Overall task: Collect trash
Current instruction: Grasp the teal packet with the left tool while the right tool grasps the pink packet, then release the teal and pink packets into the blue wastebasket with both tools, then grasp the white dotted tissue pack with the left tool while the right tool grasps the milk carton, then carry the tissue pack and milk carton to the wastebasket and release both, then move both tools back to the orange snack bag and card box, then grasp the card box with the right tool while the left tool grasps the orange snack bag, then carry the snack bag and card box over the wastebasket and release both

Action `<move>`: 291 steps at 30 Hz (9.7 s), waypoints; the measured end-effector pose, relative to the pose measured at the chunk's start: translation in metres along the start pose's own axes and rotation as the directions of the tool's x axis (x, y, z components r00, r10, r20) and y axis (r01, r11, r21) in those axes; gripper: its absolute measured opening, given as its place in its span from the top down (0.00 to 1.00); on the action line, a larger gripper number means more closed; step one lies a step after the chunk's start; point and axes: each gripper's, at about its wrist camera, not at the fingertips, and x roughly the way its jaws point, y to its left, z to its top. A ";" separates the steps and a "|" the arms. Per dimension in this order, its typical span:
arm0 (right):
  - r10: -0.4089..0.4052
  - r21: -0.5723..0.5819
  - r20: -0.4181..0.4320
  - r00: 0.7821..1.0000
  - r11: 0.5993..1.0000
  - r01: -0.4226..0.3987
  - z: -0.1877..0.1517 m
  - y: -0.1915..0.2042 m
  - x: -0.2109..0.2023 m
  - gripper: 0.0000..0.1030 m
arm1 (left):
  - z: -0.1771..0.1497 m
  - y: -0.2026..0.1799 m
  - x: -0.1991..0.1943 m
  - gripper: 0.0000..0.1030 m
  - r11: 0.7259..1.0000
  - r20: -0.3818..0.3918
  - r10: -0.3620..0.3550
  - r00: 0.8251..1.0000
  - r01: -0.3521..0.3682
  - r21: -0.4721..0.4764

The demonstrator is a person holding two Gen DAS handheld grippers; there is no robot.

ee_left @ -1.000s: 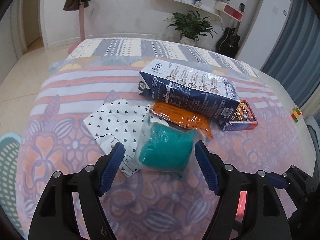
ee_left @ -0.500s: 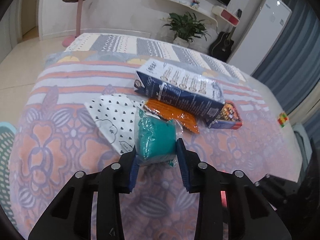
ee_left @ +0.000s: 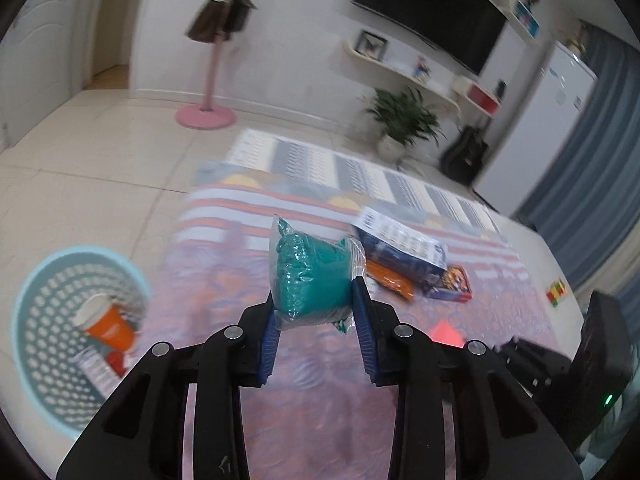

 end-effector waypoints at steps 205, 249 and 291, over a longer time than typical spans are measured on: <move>0.114 0.021 -0.079 0.990 0.993 -0.113 0.083 0.119 0.105 0.46 | 0.011 0.201 -0.058 0.59 0.857 -0.028 0.353 0.935 -0.336 -0.390; 0.079 0.274 -0.213 0.974 0.962 -0.018 -0.019 -0.178 0.069 0.21 | 0.012 -0.077 0.191 0.36 0.981 -0.271 -0.121 0.955 0.156 0.112; -0.196 0.264 -0.002 0.981 0.946 0.189 0.017 -0.121 0.029 0.43 | 0.031 -0.038 0.071 0.71 0.994 -0.067 -0.042 0.997 0.049 0.098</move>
